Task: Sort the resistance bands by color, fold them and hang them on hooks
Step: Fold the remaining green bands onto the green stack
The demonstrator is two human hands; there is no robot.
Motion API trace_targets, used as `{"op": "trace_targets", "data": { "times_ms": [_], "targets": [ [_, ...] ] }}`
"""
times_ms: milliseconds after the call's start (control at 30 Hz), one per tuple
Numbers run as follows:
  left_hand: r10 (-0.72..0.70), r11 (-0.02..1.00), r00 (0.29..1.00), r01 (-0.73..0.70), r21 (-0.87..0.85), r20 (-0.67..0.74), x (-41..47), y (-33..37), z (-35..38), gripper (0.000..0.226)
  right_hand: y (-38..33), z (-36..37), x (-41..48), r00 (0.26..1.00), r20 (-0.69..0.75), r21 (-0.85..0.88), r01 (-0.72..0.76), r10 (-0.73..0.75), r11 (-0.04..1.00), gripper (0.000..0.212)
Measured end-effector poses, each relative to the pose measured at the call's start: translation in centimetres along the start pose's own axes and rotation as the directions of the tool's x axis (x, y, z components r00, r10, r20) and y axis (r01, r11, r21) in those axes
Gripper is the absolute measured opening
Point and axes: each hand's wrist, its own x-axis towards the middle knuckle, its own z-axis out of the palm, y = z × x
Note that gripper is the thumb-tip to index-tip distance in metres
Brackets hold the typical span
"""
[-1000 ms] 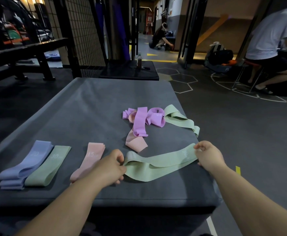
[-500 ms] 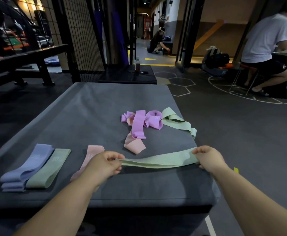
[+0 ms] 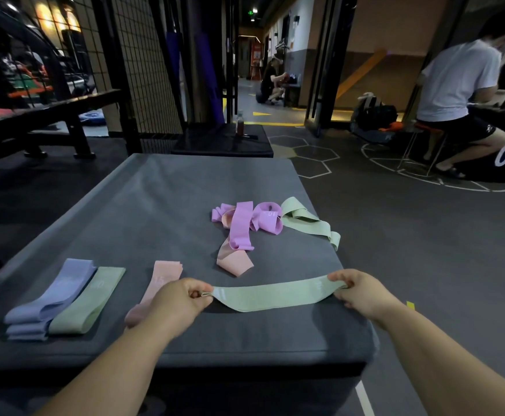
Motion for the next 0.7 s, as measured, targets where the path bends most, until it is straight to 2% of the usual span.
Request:
{"op": "trace_targets", "data": {
  "times_ms": [100, 200, 333, 400, 467, 633, 700],
  "targets": [
    [0.033, 0.996, 0.999, -0.031, 0.079, -0.015, -0.1, 0.4, -0.2, 0.007, 0.0, -0.1, 0.0, 0.998, -0.044, 0.031, 0.051, -0.05, 0.998, 0.012],
    [0.094, 0.987, 0.993, -0.084, 0.14, -0.072, 0.1, 0.4, -0.4, 0.009, -0.1, -0.3, 0.3, 0.988, -0.127, -0.045, 0.082, -0.088, 0.996, 0.006],
    [0.012, 1.0, 0.996, -0.011, 0.006, -0.088, 0.2, 0.5, -0.3, 0.013, -0.1, -0.8, 0.4, 0.976, -0.215, -0.002, 0.04, -0.039, 0.999, 0.017],
    [-0.031, 0.998, 0.997, 0.027, -0.065, -0.067, 0.4, 0.5, 0.0, 0.013, -0.2, -0.9, 0.3, 0.979, -0.204, 0.043, 0.004, 0.005, 0.999, 0.02],
    [-0.082, 0.994, 0.995, 0.078, -0.074, -0.054, 0.4, 0.5, 0.2, 0.012, -0.3, -0.8, 0.2, 0.984, -0.178, 0.001, -0.02, 0.019, 1.0, 0.02],
    [-0.078, 0.982, 0.995, 0.086, 0.17, -0.055, 0.2, 0.5, 0.6, 0.005, -0.2, -0.4, 0.0, 0.989, -0.145, -0.212, -0.01, -0.021, 0.977, 0.019],
    [-0.128, 0.956, 0.989, 0.142, 0.257, -0.07, 1.5, -1.6, 0.8, 0.018, -0.1, -0.2, -0.1, 0.992, -0.129, -0.27, -0.022, -0.013, 0.962, 0.013]
  ]
}}
